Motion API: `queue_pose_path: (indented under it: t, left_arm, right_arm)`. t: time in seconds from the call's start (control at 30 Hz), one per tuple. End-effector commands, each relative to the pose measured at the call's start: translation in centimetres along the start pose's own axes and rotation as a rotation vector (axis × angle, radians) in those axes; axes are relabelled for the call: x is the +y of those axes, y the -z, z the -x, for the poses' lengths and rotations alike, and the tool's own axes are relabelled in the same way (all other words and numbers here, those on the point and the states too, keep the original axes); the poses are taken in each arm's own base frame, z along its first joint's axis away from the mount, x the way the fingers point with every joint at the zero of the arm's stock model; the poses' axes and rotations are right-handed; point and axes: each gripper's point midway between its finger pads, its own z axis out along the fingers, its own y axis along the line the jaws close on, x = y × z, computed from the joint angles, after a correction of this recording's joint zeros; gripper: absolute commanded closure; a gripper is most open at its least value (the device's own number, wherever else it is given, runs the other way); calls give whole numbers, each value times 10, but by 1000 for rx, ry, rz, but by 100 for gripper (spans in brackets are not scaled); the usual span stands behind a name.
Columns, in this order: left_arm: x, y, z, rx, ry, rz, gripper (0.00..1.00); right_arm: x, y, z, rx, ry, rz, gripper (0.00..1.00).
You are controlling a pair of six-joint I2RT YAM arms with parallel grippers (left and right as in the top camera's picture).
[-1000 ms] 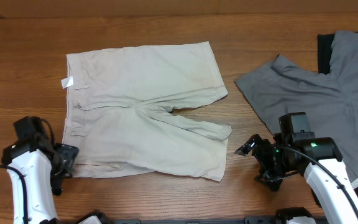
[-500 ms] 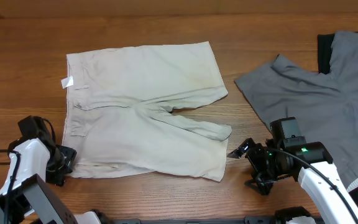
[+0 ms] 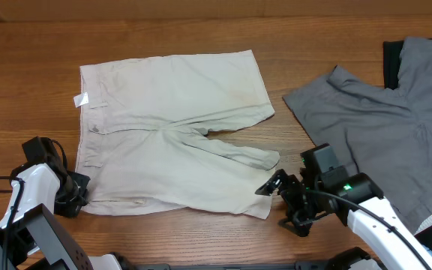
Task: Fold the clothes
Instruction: 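Move both grippers down to the beige shorts' bottom leg hems and grasp, then lift the leg hems and fold them up onto the waistband with both grippers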
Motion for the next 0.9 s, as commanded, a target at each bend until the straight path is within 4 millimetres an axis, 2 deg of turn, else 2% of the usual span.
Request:
queue_pose_path:
  t: [0.0, 0.07, 0.17, 0.27, 0.4, 0.63, 0.7, 0.8, 0.83, 0.87]
  left_arm:
    - [16, -11, -11, 41, -29, 75, 96]
    - [15, -11, -11, 45, -29, 70, 96]
    - [16, -11, -12, 46, -29, 71, 96]
    - [16, -11, -12, 49, -30, 73, 96]
    - [16, -11, -12, 50, -30, 73, 96]
    - [16, -11, -13, 50, -30, 74, 95]
    - [16, -11, -12, 50, -30, 73, 95]
    - [16, -11, -13, 52, -29, 70, 95]
    - [16, -11, -13, 52, -29, 70, 95]
    - [16, -11, -13, 53, -30, 72, 96]
  right_arm:
    - [-7, -17, -10, 34, -67, -46, 0]
    - [-11, -30, -17, 55, -98, -73, 0]
    - [-10, -43, -12, 11, -124, -85, 1]
    - [-6, -47, 8, -97, -142, -82, 7]
    - [-14, -50, 34, -231, -176, -120, 18]
    - [-23, -66, 32, -176, -223, -163, 21]
    - [-22, -68, 30, -162, -224, -162, 25]
    - [-22, -68, 29, -154, -225, -161, 35]
    - [-22, -68, 29, -154, -225, -161, 41]
    - [-22, -68, 29, -155, -224, -161, 55]
